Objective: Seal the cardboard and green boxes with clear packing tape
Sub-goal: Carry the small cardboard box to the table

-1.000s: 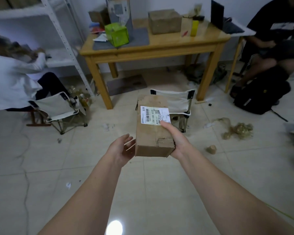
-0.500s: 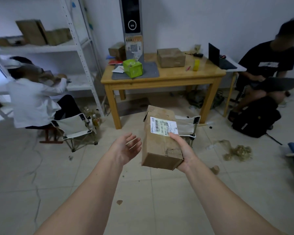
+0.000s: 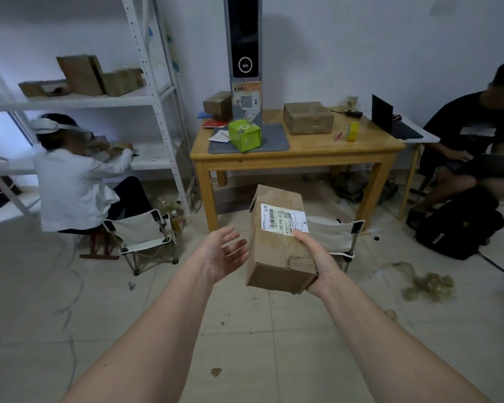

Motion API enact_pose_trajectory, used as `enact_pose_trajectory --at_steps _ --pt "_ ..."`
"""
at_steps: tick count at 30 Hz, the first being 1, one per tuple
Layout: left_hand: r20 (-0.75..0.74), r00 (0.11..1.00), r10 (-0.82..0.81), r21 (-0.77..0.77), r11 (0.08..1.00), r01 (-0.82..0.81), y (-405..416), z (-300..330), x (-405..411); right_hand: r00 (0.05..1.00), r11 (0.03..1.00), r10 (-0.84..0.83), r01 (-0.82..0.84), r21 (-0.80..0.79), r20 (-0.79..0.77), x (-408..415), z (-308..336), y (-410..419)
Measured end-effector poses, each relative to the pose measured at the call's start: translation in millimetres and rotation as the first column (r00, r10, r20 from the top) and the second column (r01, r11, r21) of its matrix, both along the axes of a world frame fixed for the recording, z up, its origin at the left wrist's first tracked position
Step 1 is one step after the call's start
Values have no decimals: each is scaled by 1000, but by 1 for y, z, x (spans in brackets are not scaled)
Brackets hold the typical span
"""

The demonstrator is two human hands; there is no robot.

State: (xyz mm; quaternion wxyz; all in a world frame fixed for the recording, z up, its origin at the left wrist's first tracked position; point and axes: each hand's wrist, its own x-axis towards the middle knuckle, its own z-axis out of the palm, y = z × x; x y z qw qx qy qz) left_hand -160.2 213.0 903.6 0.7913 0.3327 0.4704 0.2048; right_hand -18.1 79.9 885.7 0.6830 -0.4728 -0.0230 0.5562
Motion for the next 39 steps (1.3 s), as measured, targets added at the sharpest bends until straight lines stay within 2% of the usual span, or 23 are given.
enact_pose_trajectory --at_steps 8,15,24,30,39 --pt "33 997 64 19 998 -64 48 10 59 994 995 100 -99 -22 33 61 16 56" --pt "74 996 50 34 998 -53 81 26 137 988 992 127 -127 -10 84 142 28 97" --pt "59 998 32 -1 999 -32 137 11 183 985 988 153 -152 -26 78 194 16 158" --pt "-39 996 77 39 996 -75 209 6 205 987 990 143 -142 -22 77 223 9 213" --pt "-68 997 35 53 998 -32 348 13 214 991 995 99 -97 -22 95 240 19 334"
